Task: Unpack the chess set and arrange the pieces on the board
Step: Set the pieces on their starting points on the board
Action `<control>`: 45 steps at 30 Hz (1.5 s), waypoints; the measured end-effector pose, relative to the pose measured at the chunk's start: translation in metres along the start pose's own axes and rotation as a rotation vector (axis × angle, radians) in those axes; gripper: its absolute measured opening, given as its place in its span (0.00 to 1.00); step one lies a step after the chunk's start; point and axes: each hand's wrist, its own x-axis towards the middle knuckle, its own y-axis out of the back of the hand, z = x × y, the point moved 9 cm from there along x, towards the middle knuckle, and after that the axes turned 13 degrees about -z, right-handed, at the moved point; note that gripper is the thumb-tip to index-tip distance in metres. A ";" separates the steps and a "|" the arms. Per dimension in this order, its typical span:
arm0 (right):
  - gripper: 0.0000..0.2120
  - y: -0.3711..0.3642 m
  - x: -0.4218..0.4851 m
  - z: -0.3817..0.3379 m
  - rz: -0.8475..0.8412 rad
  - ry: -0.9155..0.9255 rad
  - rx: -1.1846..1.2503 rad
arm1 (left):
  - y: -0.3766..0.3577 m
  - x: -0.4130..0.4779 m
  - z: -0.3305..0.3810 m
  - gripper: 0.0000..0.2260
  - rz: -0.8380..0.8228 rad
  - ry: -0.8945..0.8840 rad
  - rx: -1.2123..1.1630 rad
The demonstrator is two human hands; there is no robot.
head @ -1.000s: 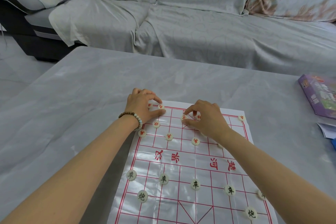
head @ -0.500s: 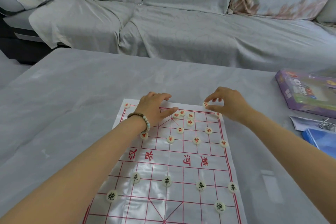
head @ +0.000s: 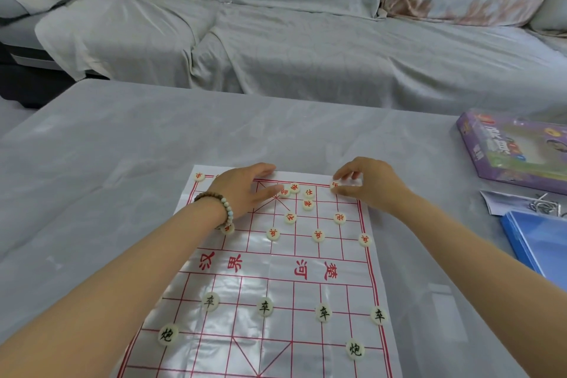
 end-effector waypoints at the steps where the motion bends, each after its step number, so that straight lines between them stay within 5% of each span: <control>1: 0.11 0.000 0.000 0.000 0.005 -0.006 0.000 | 0.000 0.000 0.000 0.26 -0.002 -0.003 -0.005; 22: 0.12 -0.009 -0.009 -0.047 0.018 0.087 0.079 | 0.001 0.005 0.017 0.15 0.089 -0.032 0.002; 35: 0.11 -0.022 0.026 -0.076 -0.095 0.083 -0.173 | 0.040 -0.027 -0.036 0.23 0.170 -0.018 0.003; 40: 0.10 -0.018 0.038 -0.109 0.016 0.123 0.046 | 0.040 -0.037 -0.073 0.27 0.125 0.070 -0.003; 45: 0.12 -0.049 0.053 -0.150 -0.008 0.141 -0.021 | 0.033 -0.036 -0.082 0.30 0.108 0.093 -0.029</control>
